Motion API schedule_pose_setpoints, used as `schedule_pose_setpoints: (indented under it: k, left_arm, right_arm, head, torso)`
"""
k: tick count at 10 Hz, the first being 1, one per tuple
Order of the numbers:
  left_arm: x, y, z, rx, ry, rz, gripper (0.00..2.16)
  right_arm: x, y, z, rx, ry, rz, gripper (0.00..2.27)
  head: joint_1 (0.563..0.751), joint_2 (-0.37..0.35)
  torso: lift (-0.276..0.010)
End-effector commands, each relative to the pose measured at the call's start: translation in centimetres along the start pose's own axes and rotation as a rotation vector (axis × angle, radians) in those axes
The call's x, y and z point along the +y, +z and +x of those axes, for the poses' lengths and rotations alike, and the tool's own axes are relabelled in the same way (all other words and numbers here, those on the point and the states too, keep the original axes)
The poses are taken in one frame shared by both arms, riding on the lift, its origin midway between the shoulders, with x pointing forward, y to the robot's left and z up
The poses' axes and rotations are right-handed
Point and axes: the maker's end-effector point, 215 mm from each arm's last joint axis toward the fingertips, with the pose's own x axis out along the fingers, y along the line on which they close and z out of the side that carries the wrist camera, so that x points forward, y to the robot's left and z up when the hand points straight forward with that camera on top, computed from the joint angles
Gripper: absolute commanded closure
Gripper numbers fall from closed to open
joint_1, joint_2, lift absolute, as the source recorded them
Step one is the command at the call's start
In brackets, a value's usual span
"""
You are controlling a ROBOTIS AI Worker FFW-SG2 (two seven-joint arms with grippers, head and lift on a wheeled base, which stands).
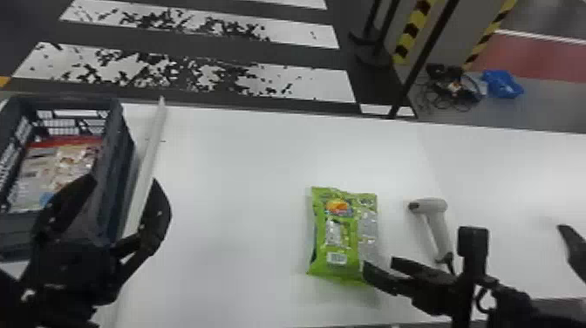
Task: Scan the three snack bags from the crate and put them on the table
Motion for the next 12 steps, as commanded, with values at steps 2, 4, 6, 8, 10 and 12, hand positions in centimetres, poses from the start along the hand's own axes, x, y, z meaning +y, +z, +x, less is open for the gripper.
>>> schedule_pose_setpoints:
  k: [2,4,6,8,10,12]
  left_arm:
    - [0.0,-0.3,0.0,0.005,0.000,-0.001,0.06]
    - [0.0,-0.8,-0.1,0.009,0.001,-0.004,0.07]
    - [0.1,-1.0,-0.1,0.006,0.003,-0.006,0.07]
    - [0.1,-0.7,-0.1,-0.002,0.003,-0.006,0.07]
    - [0.0,-0.5,-0.2,-0.010,0.003,-0.007,0.07]
    - [0.0,-0.3,-0.2,-0.014,0.003,-0.007,0.06]
  right_arm:
    - [0.5,-1.1,0.5,0.044,0.026,0.033,0.12]
    - [0.7,-1.5,1.3,0.062,0.047,0.051,0.54]
    - [0.6,-1.4,1.4,0.056,0.046,0.038,2.24]
    - [0.7,-0.5,0.7,0.022,0.051,0.036,2.24]
    - [2.0,1.7,-1.1,-0.035,0.090,0.039,2.24]
    - [2.5,5.5,-4.0,-0.117,0.120,0.072,2.24]
  head:
    - [0.695,-0.184]
    - [0.695,-0.176]
    - [0.695,-0.167]
    - [0.695,-0.167]
    - [0.695,-0.172]
    - [0.695,-0.168]
  torso:
    - [-0.094]
    - [-0.094]
    - [-0.094]
    - [-0.094]
    - [-0.094]
    - [-0.094]
